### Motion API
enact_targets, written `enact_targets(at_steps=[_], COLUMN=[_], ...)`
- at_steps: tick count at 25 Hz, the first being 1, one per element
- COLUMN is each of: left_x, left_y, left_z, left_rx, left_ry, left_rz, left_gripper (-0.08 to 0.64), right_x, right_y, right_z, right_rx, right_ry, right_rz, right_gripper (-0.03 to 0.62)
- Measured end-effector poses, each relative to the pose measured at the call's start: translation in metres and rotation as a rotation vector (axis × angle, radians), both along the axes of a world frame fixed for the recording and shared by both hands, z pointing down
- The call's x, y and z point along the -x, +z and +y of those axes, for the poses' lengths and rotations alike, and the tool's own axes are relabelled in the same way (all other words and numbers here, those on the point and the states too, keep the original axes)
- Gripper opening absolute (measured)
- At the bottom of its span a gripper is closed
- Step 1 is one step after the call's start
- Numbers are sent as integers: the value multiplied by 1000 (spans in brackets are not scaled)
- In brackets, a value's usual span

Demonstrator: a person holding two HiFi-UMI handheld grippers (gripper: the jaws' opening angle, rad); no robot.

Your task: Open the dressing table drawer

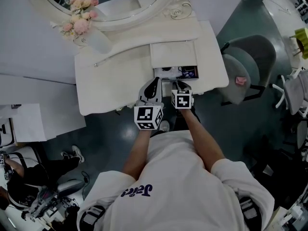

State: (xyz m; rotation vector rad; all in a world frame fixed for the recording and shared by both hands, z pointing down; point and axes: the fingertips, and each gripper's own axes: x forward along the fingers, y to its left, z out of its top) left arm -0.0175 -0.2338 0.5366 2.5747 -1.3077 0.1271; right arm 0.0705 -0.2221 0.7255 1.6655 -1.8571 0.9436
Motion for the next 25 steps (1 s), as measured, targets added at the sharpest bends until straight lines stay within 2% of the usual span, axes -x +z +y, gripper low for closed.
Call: enact_targets(at_steps=[25], left_x=[9], left_y=[-3], left_z=[32], left_rx=[-17], left_ry=[22], left_rz=[-8], left_gripper=[12], right_x=[6], right_y=[3], right_z=[37], right_rx=[1], right_ry=[16], right_rz=[8], right_gripper=[69])
